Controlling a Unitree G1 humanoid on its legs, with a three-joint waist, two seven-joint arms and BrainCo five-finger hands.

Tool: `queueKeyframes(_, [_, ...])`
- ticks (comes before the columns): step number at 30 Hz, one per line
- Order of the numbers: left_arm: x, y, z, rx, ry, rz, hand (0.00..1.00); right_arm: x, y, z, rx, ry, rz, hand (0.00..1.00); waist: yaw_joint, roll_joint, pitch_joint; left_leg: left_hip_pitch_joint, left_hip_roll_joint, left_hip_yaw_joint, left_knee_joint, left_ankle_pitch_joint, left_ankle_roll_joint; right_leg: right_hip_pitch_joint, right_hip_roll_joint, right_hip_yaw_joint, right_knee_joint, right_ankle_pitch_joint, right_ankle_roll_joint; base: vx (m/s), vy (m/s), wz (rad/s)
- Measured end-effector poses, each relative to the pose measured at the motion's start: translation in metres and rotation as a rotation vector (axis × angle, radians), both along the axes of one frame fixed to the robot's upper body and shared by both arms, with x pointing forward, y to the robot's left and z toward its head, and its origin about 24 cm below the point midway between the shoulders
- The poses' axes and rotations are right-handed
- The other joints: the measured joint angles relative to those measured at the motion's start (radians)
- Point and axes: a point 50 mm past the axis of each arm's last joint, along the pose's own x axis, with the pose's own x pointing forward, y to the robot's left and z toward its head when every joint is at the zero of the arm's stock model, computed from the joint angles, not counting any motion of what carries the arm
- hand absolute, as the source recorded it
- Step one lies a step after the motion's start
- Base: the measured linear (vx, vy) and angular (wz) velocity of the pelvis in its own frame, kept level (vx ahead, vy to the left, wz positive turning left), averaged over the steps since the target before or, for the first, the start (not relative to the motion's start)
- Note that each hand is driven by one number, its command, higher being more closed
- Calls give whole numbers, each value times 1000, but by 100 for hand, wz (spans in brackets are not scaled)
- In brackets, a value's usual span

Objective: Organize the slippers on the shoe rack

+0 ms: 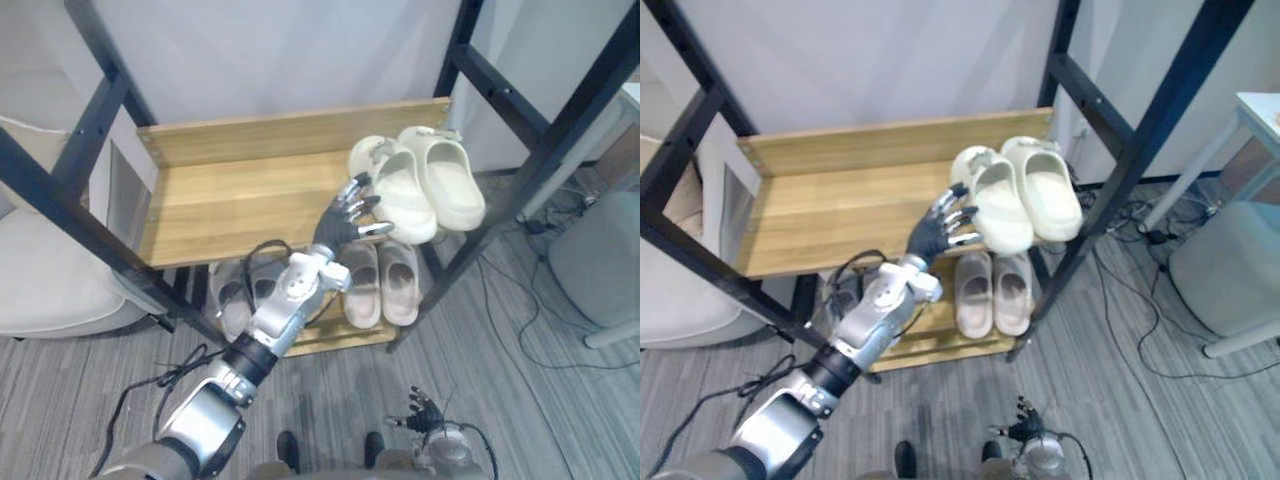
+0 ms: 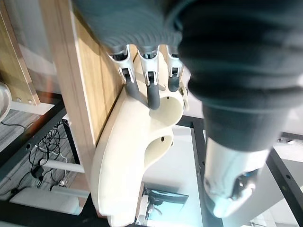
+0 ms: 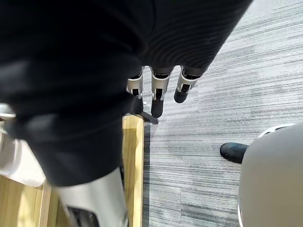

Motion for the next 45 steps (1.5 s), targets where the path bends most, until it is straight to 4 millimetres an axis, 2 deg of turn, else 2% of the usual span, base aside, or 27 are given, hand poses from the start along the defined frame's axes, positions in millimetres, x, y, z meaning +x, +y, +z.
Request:
queueKeyframes(10, [3,21,5,-10,-20,57,0,0,1,0,6,1,6,0,1,0,0,0,0,-2,0,-1,-2,7,2,-1,-1,0,0,0,0,0])
queueKeyframes(13, [-13,24,12,-76,-54,19,0,0,1,0,6,3,8,0,5,0,-1,5,-1,-7,0,-1,-2,16,1,-5,-1,-1,1,-3,-1,5])
queueKeyframes(16, [-36,21,16,-128,-88,-69,0,-2,1,-1,6,14,15,0,22,0,-8,7,-1,-13,0,-1,-1,19,1,-9,0,-2,2,-2,-1,5])
queueKeyframes(17, [-52,15,13,-135,-90,-137,0,-6,0,-2,4,25,15,0,33,1,-22,7,-2,-18,0,-1,-1,20,-1,-12,2,-4,4,-2,-1,5])
queueKeyframes(18, [-54,13,12,-136,-88,-149,0,-6,0,-3,4,27,15,0,35,1,-25,7,-2,-19,0,-1,-1,21,-1,-13,3,-4,4,-7,-1,9])
queueKeyframes(23, [-90,2,-9,-180,-8,-291,0,-13,-2,-5,2,50,34,0,51,7,-57,15,-11,-45,0,1,2,34,-10,-39,10,-15,12,-26,1,16])
queueKeyframes(27, [-114,3,-43,-175,125,-334,0,-16,-2,-7,-1,64,50,0,57,8,-70,25,-18,-65,0,3,4,39,-19,-52,40,-39,14,-26,5,14])
queueKeyframes(28, [-125,6,-65,-165,222,-329,0,-18,-2,-9,-1,80,50,0,63,8,-78,24,-20,-69,0,3,4,40,-20,-55,40,-41,16,-9,6,7])
queueKeyframes(29, [-127,7,-73,-158,252,-323,0,-18,-2,-9,-2,83,50,0,66,8,-79,24,-20,-71,0,3,5,41,-21,-56,40,-41,16,-13,2,9])
queueKeyframes(31, [-134,13,-103,-104,370,-292,0,-19,-2,-10,-2,89,50,0,75,6,-80,24,-21,-80,0,4,6,43,-21,-62,41,-44,17,-15,-4,10])
queueKeyframes(33, [-142,26,-142,6,510,-228,0,-21,-2,-11,-2,97,49,0,86,4,-81,24,-20,-84,0,4,6,43,-21,-65,43,-47,17,-20,-8,6])
queueKeyframes(36, [-153,46,-184,174,648,-140,0,-21,-2,-13,-2,108,49,0,93,0,-81,25,-21,-87,0,4,6,43,-22,-69,52,-48,17,5,-4,3])
queueKeyframes(40, [-169,77,-225,363,801,-26,0,-22,2,-14,9,114,47,0,94,-16,-85,27,-23,-89,0,5,6,47,-22,-73,52,-49,18,1,0,1])
queueKeyframes(45, [-193,120,-256,463,994,187,0,-22,10,-15,25,115,39,0,95,-37,-77,42,-25,-84,0,4,6,57,-22,-67,54,-51,17,-16,1,-2])
